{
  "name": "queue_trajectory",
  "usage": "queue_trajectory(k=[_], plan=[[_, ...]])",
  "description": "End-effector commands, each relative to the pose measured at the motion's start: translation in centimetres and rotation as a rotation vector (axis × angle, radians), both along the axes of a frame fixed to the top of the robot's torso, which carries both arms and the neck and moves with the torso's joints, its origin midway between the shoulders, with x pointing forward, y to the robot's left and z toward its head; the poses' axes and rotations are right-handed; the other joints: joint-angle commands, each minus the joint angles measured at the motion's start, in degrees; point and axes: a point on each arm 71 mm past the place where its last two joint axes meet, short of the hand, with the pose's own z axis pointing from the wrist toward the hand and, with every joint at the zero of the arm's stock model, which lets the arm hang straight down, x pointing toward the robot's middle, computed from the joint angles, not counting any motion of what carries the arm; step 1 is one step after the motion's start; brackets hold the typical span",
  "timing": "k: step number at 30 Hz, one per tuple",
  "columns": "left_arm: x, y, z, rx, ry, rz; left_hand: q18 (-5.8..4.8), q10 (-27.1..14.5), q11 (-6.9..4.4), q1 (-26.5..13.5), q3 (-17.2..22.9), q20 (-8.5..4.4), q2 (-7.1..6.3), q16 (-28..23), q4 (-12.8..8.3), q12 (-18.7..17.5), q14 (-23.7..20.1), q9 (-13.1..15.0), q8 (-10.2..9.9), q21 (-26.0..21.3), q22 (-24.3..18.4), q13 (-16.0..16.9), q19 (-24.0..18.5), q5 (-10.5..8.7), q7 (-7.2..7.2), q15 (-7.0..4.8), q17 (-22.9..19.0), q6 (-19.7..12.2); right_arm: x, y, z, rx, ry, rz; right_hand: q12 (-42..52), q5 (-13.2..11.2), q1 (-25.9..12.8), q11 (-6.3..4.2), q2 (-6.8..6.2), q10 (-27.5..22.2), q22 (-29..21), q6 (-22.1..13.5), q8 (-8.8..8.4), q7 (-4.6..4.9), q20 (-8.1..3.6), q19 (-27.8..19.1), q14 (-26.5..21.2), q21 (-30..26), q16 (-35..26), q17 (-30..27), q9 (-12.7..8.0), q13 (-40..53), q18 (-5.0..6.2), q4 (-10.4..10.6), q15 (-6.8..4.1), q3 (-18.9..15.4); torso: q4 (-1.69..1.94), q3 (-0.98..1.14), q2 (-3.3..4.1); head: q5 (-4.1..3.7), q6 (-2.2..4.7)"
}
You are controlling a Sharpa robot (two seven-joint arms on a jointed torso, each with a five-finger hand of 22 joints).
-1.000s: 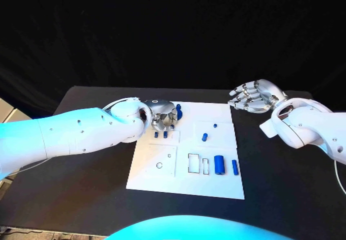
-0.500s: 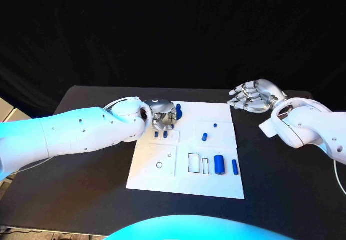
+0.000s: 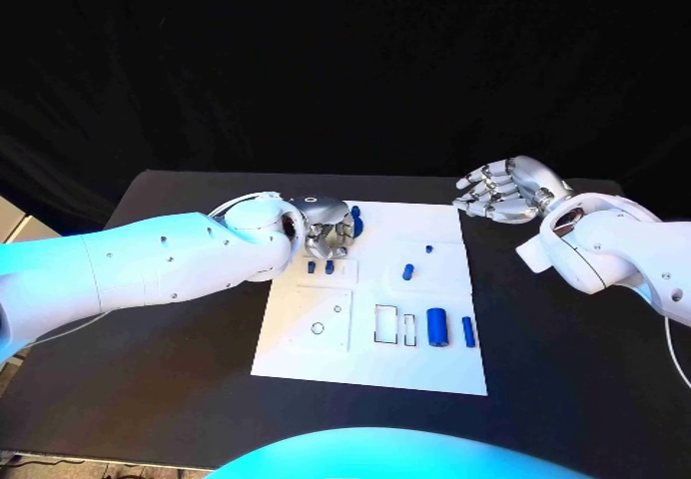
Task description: Assemble the parts on the task board
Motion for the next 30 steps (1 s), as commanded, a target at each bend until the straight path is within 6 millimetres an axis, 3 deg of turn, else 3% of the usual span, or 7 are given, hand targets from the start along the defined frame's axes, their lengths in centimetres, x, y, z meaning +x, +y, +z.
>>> queue_trajectory(k=[1, 30], plan=[[-0.11, -0.22, -0.12, -0.002, 0.021, -0.012, -0.7, 0.23, 0.13, -0.44, 0.3, -0.09, -0.19, 0.33, -0.05, -0.25, 0.36, -0.08, -0.29, 0.31, 0.15, -0.06, 0.43, -0.34, 0.05, -0.05, 0.15, 0.05, -0.08, 0.19, -0.01, 0.001, 0.0, 0.02, -0.3, 0.29, 0.42, -0.09, 0.15, 0.5, -0.05, 0.3, -0.37, 1.63, 0.06, -0.25, -0.04, -0.08, -0.32, -0.05, -0.08, -0.05, 0.72, -0.09, 0.03, -0.13, 0.03, 0.02, -0.04, -0.04, -0.08], [-0.16, -0.44, -1.05, 0.011, 0.048, -0.014, -1.02, 1.56, -0.24, -0.27, 1.39, -0.17, 0.06, 1.51, -1.18, -0.51, 1.52, -0.03, -0.55, 2.29, 2.04, 0.11, 1.68, -0.23, 0.2, -0.32, 1.62, 0.71, -0.12, 0.16, 0.0, 0.001, 0.001, 0.021, -0.33, 0.28, 0.42, -0.11, 0.16, 0.61, -0.17, 0.37, -0.35, 1.61, 0.05, -0.22, 0.02, -0.06, -0.36, -0.1, -0.09, -0.07, 0.73, -0.08, 0.02, -0.13, 0.05, 0.02, -0.04, -0.38, -0.54]])
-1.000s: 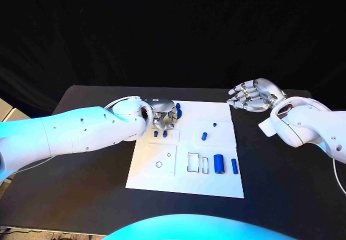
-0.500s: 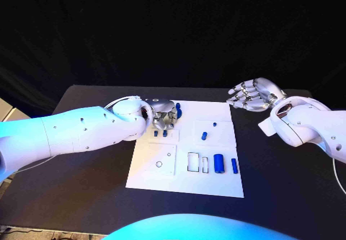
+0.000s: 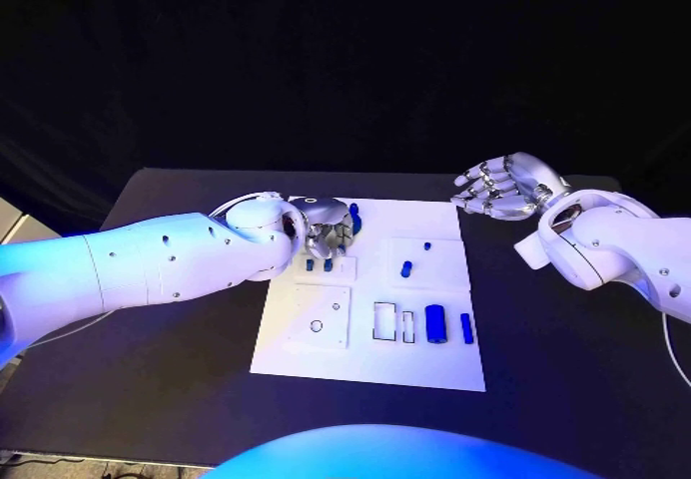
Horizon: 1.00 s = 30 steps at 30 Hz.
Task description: Assemble the parts on the task board
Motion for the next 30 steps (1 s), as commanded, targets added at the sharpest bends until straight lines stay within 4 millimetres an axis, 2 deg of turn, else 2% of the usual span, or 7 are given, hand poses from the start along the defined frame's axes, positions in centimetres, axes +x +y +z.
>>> queue_trajectory(k=[1, 8, 18, 30], plan=[[-0.22, -0.2, -0.44, 0.008, 0.025, -0.015, -1.04, 0.47, 0.07, -0.29, 0.3, -0.06, 0.06, 0.27, -0.09, -0.34, 0.44, -0.04, -0.35, 0.41, 0.17, -0.03, 0.42, -0.23, -0.02, -0.03, 0.13, 0.51, -0.09, 0.17, 0.0, 0.001, 0.0, 0.019, -0.33, 0.28, 0.42, 0.1, 0.16, 0.4, -0.04, 0.37, -0.35, 1.61, 0.06, -0.22, 0.02, -0.06, -0.36, -0.05, -0.09, -0.08, 0.73, -0.08, 0.02, -0.13, 0.07, 0.03, -0.06, -0.05, -0.09], [-0.22, -0.17, -0.51, 0.011, 0.027, -0.013, -1.14, 0.97, -0.12, -0.19, 0.69, -0.17, 0.28, 0.7, -0.6, -0.26, 0.88, -0.01, -0.44, 1.1, 0.81, 0.17, 0.84, -0.24, 0.0, -0.17, 0.68, 0.74, -0.09, 0.18, 0.0, 0.001, 0.0, 0.02, -0.33, 0.28, 0.42, 0.1, 0.16, 0.4, -0.04, 0.37, -0.35, 1.61, 0.06, -0.22, 0.02, -0.06, -0.36, -0.05, -0.09, -0.08, 0.73, -0.08, 0.02, -0.13, 0.03, 0.01, -0.07, -0.07, -0.06], [0.06, 0.12, -0.61, 0.023, 0.024, -0.003, -1.45, 2.66, -0.74, 1.05, 2.36, -0.78, 1.83, 1.74, -3.91, 0.03, 1.97, 0.29, -0.55, 3.55, 3.06, 1.08, 1.86, -0.31, 0.21, -0.81, 1.86, 2.0, -0.1, 0.13, 0.0, 0.001, -0.001, 0.019, -0.37, 0.28, 0.4, 0.08, 0.18, 0.47, -0.15, 0.41, -0.34, 1.6, 0.05, -0.2, 0.05, -0.05, -0.39, -0.09, -0.1, -0.11, 0.73, -0.05, 0.02, -0.13, 0.0, 0.01, -0.05, -0.04, -0.08], [0.09, -0.15, -0.37, -0.002, -0.002, -0.014, -1.87, 3.85, -0.99, 0.72, 2.72, -0.95, 2.41, 2.64, -5.07, 0.01, 3.28, 0.43, -0.67, 5.65, 5.03, 1.49, 3.19, -0.35, 0.18, -1.05, 3.68, 2.59, -0.11, 0.17, 0.02, 0.001, -0.002, 0.02, -0.37, 0.28, 0.4, 0.08, 0.18, 0.47, -0.15, 0.41, -0.34, 1.6, 0.05, -0.2, 0.05, -0.05, -0.39, -0.09, -0.1, -0.11, 0.73, -0.05, 0.02, -0.13, 0.01, 0.05, -0.05, -0.07, 0.05]])
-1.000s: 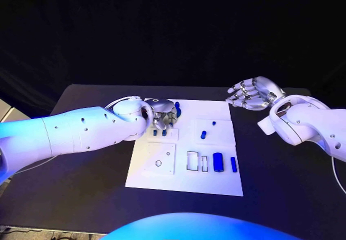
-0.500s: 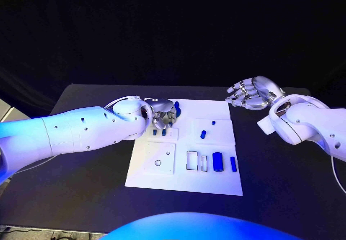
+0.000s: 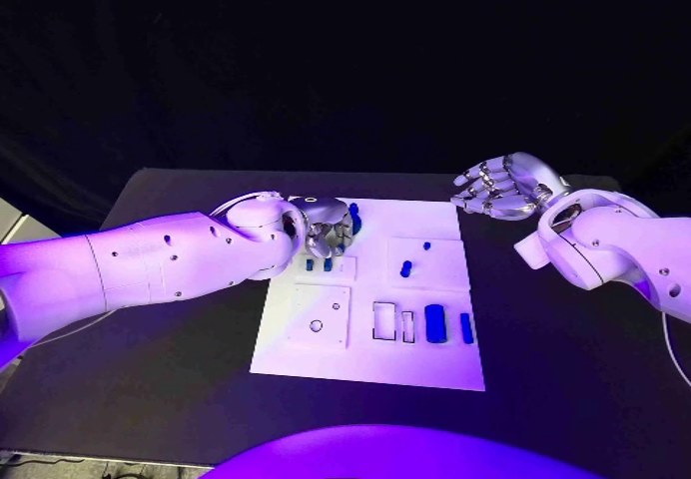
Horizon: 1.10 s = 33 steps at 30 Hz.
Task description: Assemble the parts on the task board
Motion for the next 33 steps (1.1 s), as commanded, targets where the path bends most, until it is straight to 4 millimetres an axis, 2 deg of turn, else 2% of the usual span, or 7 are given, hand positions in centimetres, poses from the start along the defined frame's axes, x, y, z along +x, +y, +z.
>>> queue_trajectory(k=[1, 9, 17, 24, 33], plan=[[-0.2, -0.1, -0.2, -0.008, -0.003, -0.015, -0.97, 0.48, -0.03, -0.08, 0.08, -0.06, 0.48, 0.35, -0.4, -0.02, 0.58, 0.09, -0.22, 0.52, 0.47, 0.12, 0.52, -0.3, -0.15, -0.05, 0.63, 0.54, -0.1, 0.2, 0.0, 0.001, -0.002, 0.019, -0.37, 0.28, 0.4, 0.08, 0.18, 0.47, -0.05, 0.41, -0.34, 1.6, 0.05, -0.2, 0.05, -0.05, -0.39, -0.05, -0.05, -0.05, 0.73, -0.05, 0.02, -0.13, 0.01, 0.03, 0.0, -0.01, 0.14], [-0.4, -0.2, 0.2, -0.053, -0.021, -0.023, -1.07, 1.07, -0.05, -0.72, 0.16, -0.11, 0.57, 0.77, -0.69, -0.47, 1.28, 0.21, -0.2, 1.1, 0.99, 0.23, 0.85, -0.32, -0.19, -0.1, 1.48, 1.09, -0.1, 0.2, 0.0, 0.002, -0.002, 0.021, -0.37, 0.28, 0.4, 0.08, 0.18, 0.47, -0.05, 0.41, -0.34, 1.6, 0.05, -0.2, 0.05, -0.05, -0.39, -0.05, -0.05, -0.05, 0.73, -0.05, 0.02, -0.13, 0.0, -0.01, -0.03, -0.01, 0.4], [-0.5, 0.1, 1.7, -0.113, -0.028, -0.014, -1.11, 1.3, -0.05, -1.21, 0.12, -0.1, 0.53, 0.84, -0.68, -0.76, 1.43, 0.26, -0.22, 1.3, 1.2, 0.28, 0.98, -0.33, -0.21, -0.09, 1.57, 1.31, -0.1, 0.2, 0.0, 0.001, -0.003, 0.02, -0.37, 0.28, 0.4, 0.08, 0.18, 0.47, -0.05, 0.41, -0.34, 1.6, 0.05, -0.2, 0.05, -0.05, -0.39, -0.05, -0.05, -0.05, 0.73, -0.05, 0.02, -0.13, 0.02, 0.02, -0.08, 0.1, 0.84], [-0.6, 1.1, 2.8, -0.138, -0.02, 0.008, -1.15, 1.37, -0.05, -1.36, 0.11, -0.1, 0.48, 0.88, -0.69, -0.86, 1.51, 0.28, -0.24, 1.43, 1.33, 0.29, 1.09, -0.34, -0.21, -0.09, 1.67, 1.37, -0.1, 0.2, 0.0, 0.001, -0.003, 0.019, -0.37, 0.28, 0.4, 0.08, 0.18, 0.47, -0.05, 0.41, -0.34, 1.6, 0.05, -0.2, 0.05, -0.05, -0.39, -0.05, -0.05, -0.05, 0.73, -0.05, 0.02, -0.13, 0.08, 0.06, -0.11, 0.15, 1.02], [-0.3, 2.7, 2.3, -0.107, 0.019, 0.043, -1.17, 1.4, -0.05, -1.46, 0.1, -0.09, 0.44, 0.87, -0.72, -0.95, 1.51, 0.28, -0.27, 1.48, 1.38, 0.29, 1.12, -0.35, -0.22, -0.09, 1.61, 1.4, -0.1, 0.0, 0.0, 0.001, -0.003, 0.016, -0.37, 0.28, 0.4, 0.08, 0.18, 0.47, -0.05, 0.41, -0.34, 1.6, 0.05, -0.2, 0.05, -0.05, -0.39, -0.05, -0.05, -0.05, 0.73, -0.05, 0.02, -0.13, 0.13, 0.01, 0.0, 0.34, 1.03]])
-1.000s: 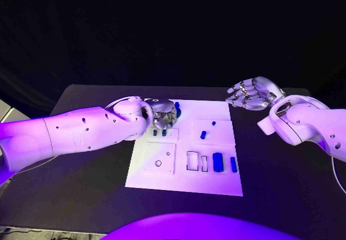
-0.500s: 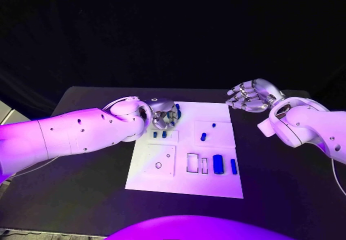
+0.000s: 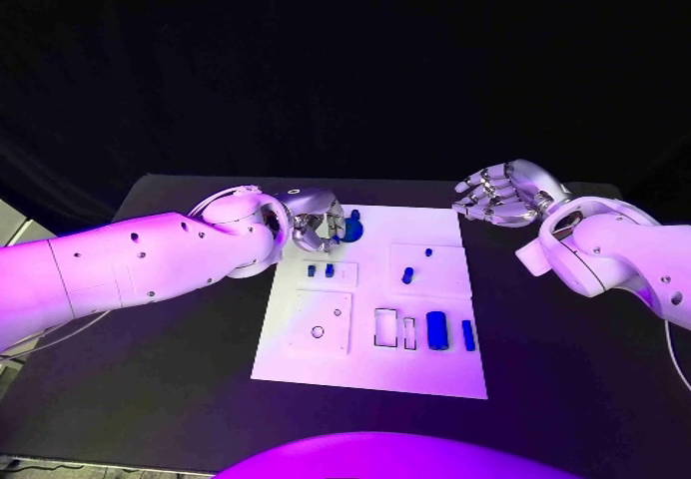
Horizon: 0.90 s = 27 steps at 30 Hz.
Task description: Assemble the parts on the task board
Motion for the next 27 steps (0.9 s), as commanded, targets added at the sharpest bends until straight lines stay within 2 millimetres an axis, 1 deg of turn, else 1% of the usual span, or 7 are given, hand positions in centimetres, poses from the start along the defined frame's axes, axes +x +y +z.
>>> queue_trajectory(k=[1, 3, 5, 11, 20, 27], plan=[[0.0, 0.2, -0.4, 0.008, 0.041, 0.001, -1.18, 0.42, -0.01, -0.56, -0.04, 0.13, 0.15, 0.21, -0.26, -0.24, 0.32, 0.09, -0.26, 0.33, 0.09, 0.07, 0.34, -0.34, -0.01, 0.11, 0.02, 0.39, -0.1, 0.1, 0.0, 0.001, -0.003, 0.017, -0.46, 0.29, 0.36, 0.06, 0.2, 0.56, -0.26, 0.47, -0.34, 1.58, 0.05, -0.16, 0.12, -0.03, -0.46, -0.14, -0.09, -0.1, 0.74, -0.01, 0.0, -0.13, -0.01, -0.06, 0.11, 0.11, 0.01], [0.0, 0.4, -0.7, 0.017, 0.044, 0.006, -1.18, 0.42, -0.01, -0.56, -0.04, 0.13, 0.15, 0.21, -0.26, -0.24, 0.32, 0.09, -0.26, 0.33, 0.09, 0.07, 0.34, -0.34, -0.01, 0.11, 0.02, 0.39, -0.1, 0.1, 0.0, 0.001, -0.003, 0.017, -0.46, 0.29, 0.36, 0.06, 0.2, 0.56, -0.26, 0.47, -0.34, 1.58, 0.05, -0.16, 0.12, -0.03, -0.46, -0.14, -0.09, -0.1, 0.74, -0.01, 0.0, -0.13, -0.03, -0.13, 0.12, 0.16, -0.03], [0.1, 0.6, -0.8, 0.024, 0.045, 0.01, -1.18, 0.42, -0.01, -0.56, -0.04, 0.13, 0.15, 0.21, -0.26, -0.24, 0.32, 0.09, -0.26, 0.33, 0.09, 0.07, 0.34, -0.34, -0.01, 0.11, 0.02, 0.39, -0.1, 0.1, 0.0, 0.001, -0.003, 0.017, -0.46, 0.29, 0.36, 0.06, 0.2, 0.56, -0.26, 0.47, -0.34, 1.58, 0.05, -0.16, 0.12, -0.03, -0.46, -0.14, -0.09, -0.1, 0.74, -0.01, 0.0, -0.13, -0.08, -0.12, 0.08, 0.25, -0.02], [0.1, 0.9, -1.1, 0.035, 0.047, 0.014, -1.2, 0.51, -0.03, -0.58, 0.01, 0.13, 0.2, 0.21, -0.32, -0.31, 0.33, 0.11, -0.27, 0.42, 0.18, 0.09, 0.4, -0.34, -0.02, 0.11, 0.0, 0.46, -0.1, 0.1, 0.0, 0.001, -0.004, 0.016, -0.46, 0.29, 0.36, 0.06, 0.2, 0.56, -0.26, 0.47, -0.34, 1.58, 0.05, -0.16, 0.12, -0.03, -0.46, -0.14, -0.09, -0.1, 0.74, -0.01, 0.0, -0.13, -0.05, -0.11, 0.09, 0.24, -0.13], [0.0, 1.2, -1.3, 0.05, 0.059, 0.011, -1.11, 0.61, -0.03, -0.72, -0.03, 0.13, 0.05, 0.17, -0.45, -0.5, 0.29, 0.13, -0.33, 0.14, -0.08, 0.12, 0.08, -0.39, -0.04, 0.11, -0.15, 0.51, -0.1, 0.1, 0.0, 0.0, -0.004, 0.017, -0.46, 0.29, 0.36, 0.06, 0.2, 0.56, -0.26, 0.47, -0.34, 1.58, 0.05, -0.16, 0.12, -0.03, -0.46, -0.14, -0.09, -0.1, 0.74, -0.01, 0.0, -0.13, -0.11, -0.02, 0.06, 0.32, -0.14], [0.0, 1.5, -1.4, 0.058, 0.062, 0.016, -1.12, 0.62, -0.03, -0.73, -0.03, 0.13, 0.04, 0.17, -0.46, -0.53, 0.29, 0.13, -0.34, 0.19, -0.02, 0.12, 0.13, -0.4, -0.04, 0.11, -0.14, 0.51, -0.1, 0.1, 0.0, 0.0, -0.004, 0.016, -0.46, 0.29, 0.36, 0.06, 0.2, 0.56, -0.26, 0.47, -0.34, 1.58, 0.05, -0.16, 0.12, -0.03, -0.46, -0.14, -0.09, -0.1, 0.74, -0.01, 0.0, -0.13, -0.11, -0.05, 0.07, 0.33, -0.16]])
